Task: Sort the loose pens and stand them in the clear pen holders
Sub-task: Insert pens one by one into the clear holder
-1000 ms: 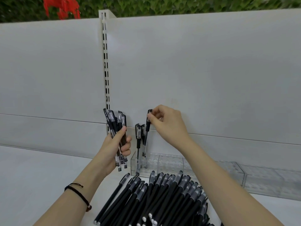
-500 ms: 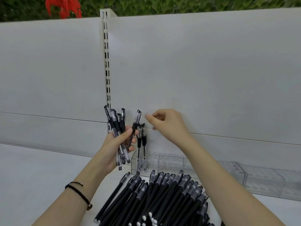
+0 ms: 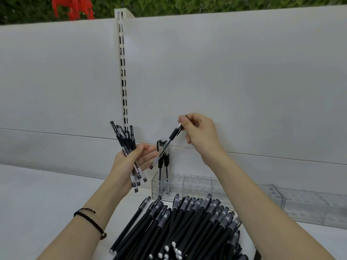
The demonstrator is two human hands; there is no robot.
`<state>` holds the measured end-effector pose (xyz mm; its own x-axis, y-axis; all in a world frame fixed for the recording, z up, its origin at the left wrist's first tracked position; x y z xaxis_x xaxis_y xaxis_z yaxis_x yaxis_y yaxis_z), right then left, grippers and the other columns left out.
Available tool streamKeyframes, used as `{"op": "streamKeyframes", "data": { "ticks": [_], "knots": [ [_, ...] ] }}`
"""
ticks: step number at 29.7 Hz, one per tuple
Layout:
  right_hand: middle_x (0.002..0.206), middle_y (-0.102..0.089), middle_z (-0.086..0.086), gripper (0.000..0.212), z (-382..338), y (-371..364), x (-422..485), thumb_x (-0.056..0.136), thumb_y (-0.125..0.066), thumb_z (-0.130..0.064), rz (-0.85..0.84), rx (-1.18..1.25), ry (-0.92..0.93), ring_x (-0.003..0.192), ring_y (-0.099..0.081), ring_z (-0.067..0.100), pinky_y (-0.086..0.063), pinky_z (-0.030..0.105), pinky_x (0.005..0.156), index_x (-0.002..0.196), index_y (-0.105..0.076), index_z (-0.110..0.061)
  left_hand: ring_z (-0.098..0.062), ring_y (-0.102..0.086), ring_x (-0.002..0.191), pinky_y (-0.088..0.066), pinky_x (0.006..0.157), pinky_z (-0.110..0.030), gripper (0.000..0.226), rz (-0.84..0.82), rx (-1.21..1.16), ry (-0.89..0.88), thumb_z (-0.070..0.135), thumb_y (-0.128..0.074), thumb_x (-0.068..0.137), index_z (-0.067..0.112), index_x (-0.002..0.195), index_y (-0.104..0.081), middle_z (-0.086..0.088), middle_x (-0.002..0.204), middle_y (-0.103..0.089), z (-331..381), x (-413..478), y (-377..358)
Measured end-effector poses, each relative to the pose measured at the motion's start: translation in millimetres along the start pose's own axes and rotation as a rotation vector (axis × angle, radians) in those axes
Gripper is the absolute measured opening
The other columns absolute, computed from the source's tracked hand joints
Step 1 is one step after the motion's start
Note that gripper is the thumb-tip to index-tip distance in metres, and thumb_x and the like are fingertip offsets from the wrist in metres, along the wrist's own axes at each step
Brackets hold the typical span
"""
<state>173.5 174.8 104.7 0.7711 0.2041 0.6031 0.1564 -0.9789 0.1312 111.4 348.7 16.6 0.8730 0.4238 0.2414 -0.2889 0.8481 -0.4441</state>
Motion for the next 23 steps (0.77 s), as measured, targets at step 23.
{"op": "streamKeyframes", "data": {
  "ticks": [23],
  "knots": [
    [0.081,-0.068,-0.004,0.017,8,-32,-15,0.09,-0.064,-0.033,-0.312,-0.523,0.143,0.074,-0.059,0.011,-0.046,0.028,0.071,0.09,-0.07,-0.018,-0.009,-0.041,0.042,-0.026,0.033,-0.017,0.012,-0.002,-0.072,0.092,0.009,-0.042,0.1,0.01,0.087,-0.044,-0.006,0.067,-0.061,-6,0,-5]
  ]
}}
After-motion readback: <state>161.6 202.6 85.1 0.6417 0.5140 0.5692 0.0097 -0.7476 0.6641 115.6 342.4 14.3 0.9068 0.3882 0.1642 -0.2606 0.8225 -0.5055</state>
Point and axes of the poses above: each hand's wrist, its own x-axis towards the middle knuckle, its own y-axis out of the back of the hand, z = x × y, the point moved 6 cm from there along x, towards the middle knuckle
